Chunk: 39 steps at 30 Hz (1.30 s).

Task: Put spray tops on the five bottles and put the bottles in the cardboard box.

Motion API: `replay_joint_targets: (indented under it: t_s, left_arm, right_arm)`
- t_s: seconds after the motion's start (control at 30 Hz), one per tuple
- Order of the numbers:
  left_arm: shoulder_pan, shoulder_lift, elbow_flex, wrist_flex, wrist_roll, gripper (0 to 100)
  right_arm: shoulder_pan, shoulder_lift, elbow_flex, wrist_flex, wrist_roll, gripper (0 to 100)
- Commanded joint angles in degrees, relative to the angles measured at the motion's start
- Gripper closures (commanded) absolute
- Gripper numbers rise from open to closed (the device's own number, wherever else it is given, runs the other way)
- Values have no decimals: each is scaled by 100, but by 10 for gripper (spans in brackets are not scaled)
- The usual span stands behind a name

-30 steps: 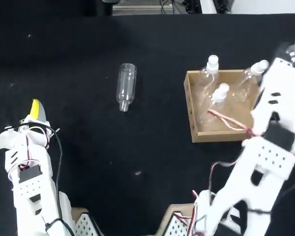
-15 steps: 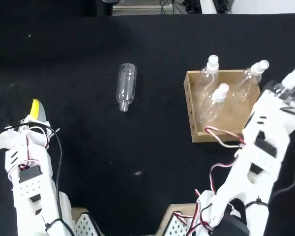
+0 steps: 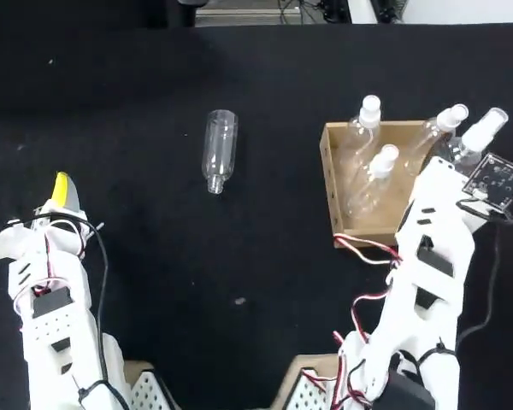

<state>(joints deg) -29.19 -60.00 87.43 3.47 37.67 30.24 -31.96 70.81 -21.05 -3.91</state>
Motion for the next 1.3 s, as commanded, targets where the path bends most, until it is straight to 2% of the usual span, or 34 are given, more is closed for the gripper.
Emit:
replay_joint_targets:
  t_s: [0.0,0.5,1.03,1.27]
  left_arm:
    - [-40,-88,-295,-141,26,766]
    - [-13,-88,-295,-141,26,766]
    - [-31,-88,-295,-141,26,766]
    - [-22,-88,-295,-141,26,766]
  right_arm:
    - [-88,-57,-48,-193,-70,988]
    - [-26,2070,-1138,-229,-62,988]
    - [-26,3468,-1121,-2347,-9,988]
    - [-53,3609,-1156,-2444,519,988]
